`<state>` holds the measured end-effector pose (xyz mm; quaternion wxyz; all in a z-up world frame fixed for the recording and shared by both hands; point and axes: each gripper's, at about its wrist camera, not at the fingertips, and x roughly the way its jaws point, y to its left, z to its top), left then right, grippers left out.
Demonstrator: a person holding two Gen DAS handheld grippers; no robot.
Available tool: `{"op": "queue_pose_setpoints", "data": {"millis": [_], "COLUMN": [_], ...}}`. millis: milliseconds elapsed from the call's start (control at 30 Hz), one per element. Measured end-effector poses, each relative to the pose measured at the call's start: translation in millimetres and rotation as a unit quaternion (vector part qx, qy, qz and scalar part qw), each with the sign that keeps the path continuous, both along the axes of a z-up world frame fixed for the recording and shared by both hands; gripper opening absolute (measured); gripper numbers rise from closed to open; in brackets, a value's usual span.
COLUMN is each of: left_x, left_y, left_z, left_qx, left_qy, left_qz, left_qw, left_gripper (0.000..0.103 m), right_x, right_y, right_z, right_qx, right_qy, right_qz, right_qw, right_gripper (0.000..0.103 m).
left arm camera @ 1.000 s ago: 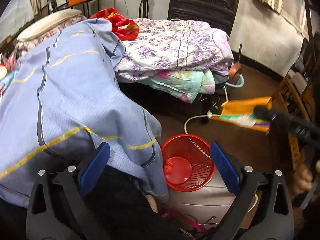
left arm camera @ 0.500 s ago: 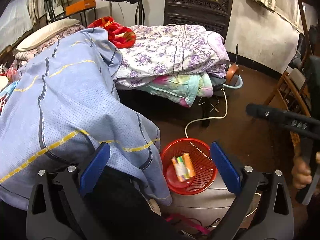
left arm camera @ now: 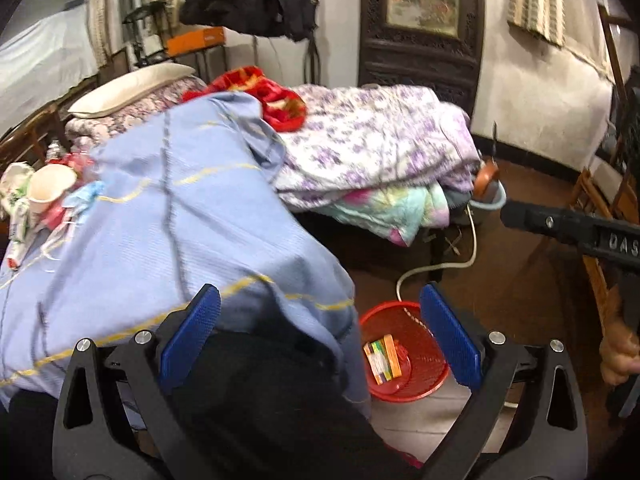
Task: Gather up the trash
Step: 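Return both tools to the bed and grasp the green tea carton with left tool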
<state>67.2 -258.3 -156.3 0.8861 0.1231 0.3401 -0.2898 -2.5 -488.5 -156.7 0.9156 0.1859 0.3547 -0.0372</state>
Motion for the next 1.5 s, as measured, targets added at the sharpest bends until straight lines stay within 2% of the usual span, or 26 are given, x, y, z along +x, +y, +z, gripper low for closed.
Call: {"op": "queue_pose_setpoints", "data": {"millis": [233,433,533,567,633,767,867,933,1033,1100,1200,1267,1333,1400,1467,1500], "left_x": [21.0,57.5,86.2,101.6,119.3,174.4,206.7,220.2,241.4,256.9,276.3,283.6,291.5,305.0,311.7,311.5], "left_y": [51.2,114.8,153.2,171.5,198.1,260.3,294.4,307.5,314.0,307.2,287.5,278.0,277.4,280.1,284.6,288.4], "left_z": [21.4,37.1,43.6,48.0,53.1,67.9,66.6,63.8,60.8,62.0,58.7,50.6,39.5,23.4,17.0,16.9], "left_qx": [-0.032,-0.040,-0.038,-0.040,-0.053,-0.111,-0.150,-0.170,-0.194,-0.192,-0.154,-0.128,-0.118,-0.111,-0.117,-0.123], "left_qy": [-0.017,-0.052,-0.064,-0.069,-0.071,-0.059,-0.040,-0.025,-0.015,-0.017,-0.013,-0.017,-0.012,0.013,0.023,0.026], "left_qz": [0.063,0.145,0.194,0.218,0.243,0.293,0.316,0.317,0.304,0.289,0.272,0.274,0.290,0.309,0.320,0.323], "left_qw": [0.9974,0.9873,0.9782,0.9728,0.9659,0.9477,0.9362,0.9326,0.9326,0.9379,0.9497,0.9530,0.9496,0.9444,0.9400,0.9382], "left_gripper": [0.096,0.096,0.096,0.096,0.096,0.096,0.096,0.096,0.096,0.096,0.096,0.096,0.096,0.096,0.096,0.092], "right_x": [18.4,42.6,56.6,61.3,71.6,94.0,108.6,120.5,138.8,152.5,166.0,173.0,178.6,182.3,185.0,186.2], "right_y": [55.8,118.7,146.6,155.9,173.7,203.8,220.9,231.0,246.9,257.8,266.6,271.4,273.9,273.7,273.1,272.4], "right_z": [30.7,43.7,42.7,42.4,43.2,43.3,40.6,37.9,31.2,25.1,18.2,15.3,13.8,12.5,11.1,10.6], "right_qx": [-0.018,-0.032,-0.044,-0.050,-0.056,-0.050,-0.041,-0.033,-0.032,-0.033,-0.031,-0.030,-0.030,-0.030,-0.026,-0.027], "right_qy": [-0.021,-0.025,-0.014,-0.011,-0.009,-0.003,0.001,0.004,0.010,0.020,0.032,0.033,0.032,0.032,0.032,0.032], "right_qz": [0.052,0.103,0.127,0.133,0.143,0.160,0.166,0.168,0.174,0.180,0.187,0.190,0.189,0.187,0.185,0.183], "right_qw": [0.998,0.994,0.991,0.990,0.988,0.986,0.985,0.985,0.984,0.983,0.981,0.981,0.981,0.981,0.982,0.982], "right_gripper": [0.064,0.068,0.068,0.068,0.068,0.068,0.069,0.069,0.069,0.069,0.069,0.069,0.069,0.070,0.069,0.069]}}
